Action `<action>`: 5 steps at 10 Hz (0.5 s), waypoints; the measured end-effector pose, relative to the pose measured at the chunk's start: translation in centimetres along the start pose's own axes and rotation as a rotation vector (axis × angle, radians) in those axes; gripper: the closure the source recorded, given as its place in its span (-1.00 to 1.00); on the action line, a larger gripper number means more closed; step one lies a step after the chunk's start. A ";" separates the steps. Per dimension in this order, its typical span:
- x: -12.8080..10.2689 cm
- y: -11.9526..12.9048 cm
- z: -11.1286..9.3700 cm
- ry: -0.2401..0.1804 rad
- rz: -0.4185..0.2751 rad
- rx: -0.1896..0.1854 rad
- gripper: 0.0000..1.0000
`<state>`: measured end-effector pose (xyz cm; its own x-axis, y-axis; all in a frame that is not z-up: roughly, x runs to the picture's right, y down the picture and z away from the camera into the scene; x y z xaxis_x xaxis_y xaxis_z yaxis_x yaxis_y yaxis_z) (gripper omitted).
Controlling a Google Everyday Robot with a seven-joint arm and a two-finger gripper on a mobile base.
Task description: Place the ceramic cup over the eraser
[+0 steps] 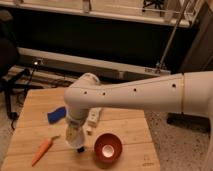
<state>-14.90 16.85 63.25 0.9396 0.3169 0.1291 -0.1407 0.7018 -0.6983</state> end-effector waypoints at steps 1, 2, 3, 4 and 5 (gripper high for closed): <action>0.0 -0.1 0.0 -0.008 0.006 -0.001 -0.60; 0.0 -0.1 0.0 -0.015 0.010 -0.005 -0.60; -0.1 -0.1 -0.2 -0.027 0.013 -0.012 -0.60; -0.4 0.0 -0.4 -0.042 0.013 -0.022 -0.60; -0.6 0.0 -0.5 -0.054 0.012 -0.030 -0.60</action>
<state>-15.36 16.37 62.80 0.9197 0.3594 0.1581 -0.1413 0.6786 -0.7208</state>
